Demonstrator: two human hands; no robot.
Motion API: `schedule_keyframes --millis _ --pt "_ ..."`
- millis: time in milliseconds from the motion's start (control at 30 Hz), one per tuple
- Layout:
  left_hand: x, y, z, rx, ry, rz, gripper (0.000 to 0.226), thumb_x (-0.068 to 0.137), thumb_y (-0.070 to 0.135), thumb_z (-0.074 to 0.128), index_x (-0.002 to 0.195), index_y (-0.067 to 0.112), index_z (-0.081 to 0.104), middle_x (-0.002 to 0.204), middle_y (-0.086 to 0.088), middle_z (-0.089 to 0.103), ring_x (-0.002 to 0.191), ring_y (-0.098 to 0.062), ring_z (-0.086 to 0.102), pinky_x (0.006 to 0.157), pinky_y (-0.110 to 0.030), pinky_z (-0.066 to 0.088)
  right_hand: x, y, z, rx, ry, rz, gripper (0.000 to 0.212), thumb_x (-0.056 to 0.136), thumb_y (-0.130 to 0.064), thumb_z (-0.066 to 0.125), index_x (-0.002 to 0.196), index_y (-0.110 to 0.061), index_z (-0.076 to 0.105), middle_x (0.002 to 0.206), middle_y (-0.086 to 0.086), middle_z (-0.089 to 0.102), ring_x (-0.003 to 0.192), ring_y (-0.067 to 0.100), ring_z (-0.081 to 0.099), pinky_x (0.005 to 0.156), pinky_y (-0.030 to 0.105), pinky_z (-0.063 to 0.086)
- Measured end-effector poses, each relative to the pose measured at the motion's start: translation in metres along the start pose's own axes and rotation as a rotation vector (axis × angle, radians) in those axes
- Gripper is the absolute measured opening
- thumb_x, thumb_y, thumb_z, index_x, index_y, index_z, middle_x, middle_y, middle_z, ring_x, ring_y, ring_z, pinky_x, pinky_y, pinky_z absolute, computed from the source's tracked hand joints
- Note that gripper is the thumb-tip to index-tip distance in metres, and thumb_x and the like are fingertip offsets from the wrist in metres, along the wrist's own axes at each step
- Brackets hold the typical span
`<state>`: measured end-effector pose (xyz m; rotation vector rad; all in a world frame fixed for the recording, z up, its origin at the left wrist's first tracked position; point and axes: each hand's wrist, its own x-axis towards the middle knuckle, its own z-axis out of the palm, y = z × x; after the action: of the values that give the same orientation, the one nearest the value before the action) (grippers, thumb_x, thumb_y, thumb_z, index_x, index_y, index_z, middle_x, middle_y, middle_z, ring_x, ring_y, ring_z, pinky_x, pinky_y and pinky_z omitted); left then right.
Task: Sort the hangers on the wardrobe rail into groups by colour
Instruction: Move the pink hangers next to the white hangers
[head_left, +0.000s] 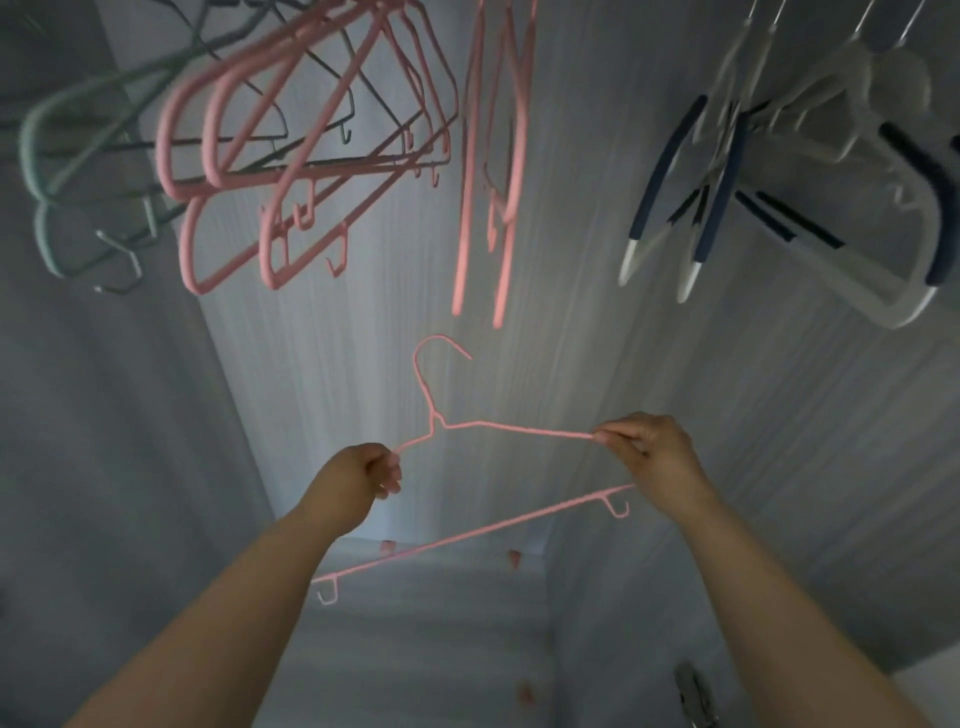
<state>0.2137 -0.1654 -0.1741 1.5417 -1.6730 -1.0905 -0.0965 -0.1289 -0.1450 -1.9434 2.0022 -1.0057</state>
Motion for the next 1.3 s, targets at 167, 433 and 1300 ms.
schedule_keyframes --millis 167,433,1300 --pt "-0.024 0.008 -0.005 0.101 0.072 0.070 0.030 0.094 0.017 0.042 0.069 0.019 0.058 0.057 0.002 0.045 0.056 -0.014 0.043 0.054 -0.026 0.035 -0.024 -0.041 0.045 -0.043 0.034 0.034 0.045 0.070 -0.020 0.053 0.112 -0.005 0.064 0.111 0.020 0.061 0.108 0.037 0.056 0.093 0.021 0.028" --pt "-0.056 0.054 0.025 -0.162 0.002 0.251 0.035 0.092 0.005 0.041 0.089 0.036 0.058 0.075 -0.009 0.065 0.052 -0.001 0.049 0.049 -0.009 0.033 -0.065 -0.144 0.057 0.525 -0.176 0.208 0.048 0.095 -0.025 0.044 0.140 -0.019 0.028 0.115 -0.008 0.049 0.095 0.006 0.052 0.060 -0.007 0.038" --pt "-0.118 0.094 0.062 -0.348 0.150 0.591 0.034 0.073 0.054 0.033 0.098 0.046 0.055 0.112 0.030 0.056 0.097 0.009 0.057 0.069 0.003 0.039 0.054 -0.180 -0.067 0.422 0.407 0.030 0.045 0.096 -0.013 0.037 0.053 -0.017 0.028 0.050 -0.002 0.033 0.046 0.011 0.032 0.045 0.024 0.028"
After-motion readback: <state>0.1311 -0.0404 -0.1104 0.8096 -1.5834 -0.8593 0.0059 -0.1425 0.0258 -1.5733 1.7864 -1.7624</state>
